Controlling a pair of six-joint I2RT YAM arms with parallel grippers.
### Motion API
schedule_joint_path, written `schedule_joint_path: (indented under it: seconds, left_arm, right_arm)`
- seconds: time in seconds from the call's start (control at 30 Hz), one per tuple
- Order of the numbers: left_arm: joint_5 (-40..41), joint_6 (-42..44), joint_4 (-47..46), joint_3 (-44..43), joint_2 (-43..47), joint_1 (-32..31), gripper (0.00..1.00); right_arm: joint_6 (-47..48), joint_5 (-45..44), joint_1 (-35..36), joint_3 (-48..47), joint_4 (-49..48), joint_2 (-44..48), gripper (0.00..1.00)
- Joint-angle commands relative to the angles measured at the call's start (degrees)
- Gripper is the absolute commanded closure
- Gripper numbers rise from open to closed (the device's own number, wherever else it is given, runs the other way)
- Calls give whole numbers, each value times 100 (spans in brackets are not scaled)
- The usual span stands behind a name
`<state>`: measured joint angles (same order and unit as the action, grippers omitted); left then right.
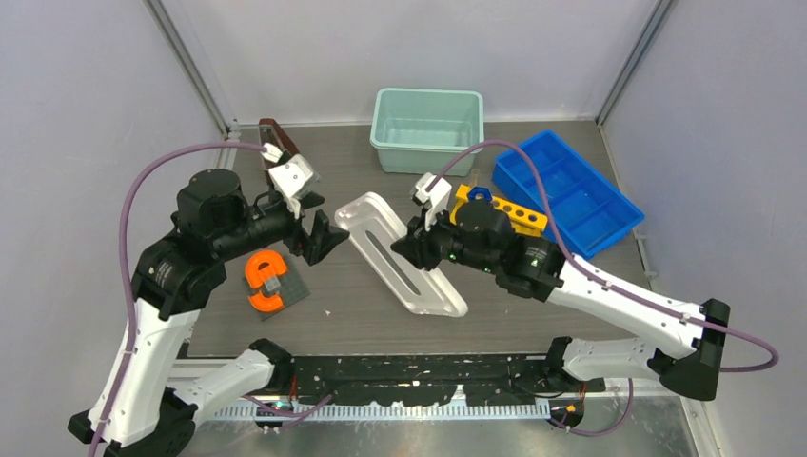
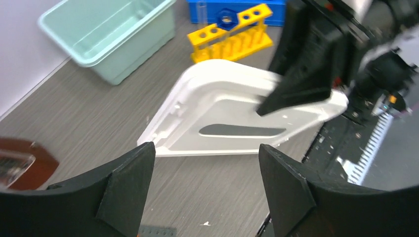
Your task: Organize the chemistry lab equipment
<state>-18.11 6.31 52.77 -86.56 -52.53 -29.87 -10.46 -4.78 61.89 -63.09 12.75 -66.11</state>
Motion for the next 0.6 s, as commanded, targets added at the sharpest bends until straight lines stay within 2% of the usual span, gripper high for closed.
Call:
schedule_joint_path:
  seconds: [0.0, 0.13, 0.33, 0.57]
  left_arm:
    - [-1474, 534, 239, -252, -29, 8, 20]
    - [-2019, 720, 607, -320, -205, 7, 20]
    - [-2419, 776, 505, 17, -276, 7, 22]
    - [-2761, 859, 712, 277, -463, 8, 28]
  right_arm:
    - [-79, 1621, -376, -701, 993, 249, 94]
    - [146, 2144, -436, -1017, 1630, 272, 94]
    - [143, 3034, -451, -1072, 1735, 527, 93]
    - [232, 3192, -450, -1078, 1761, 783, 93]
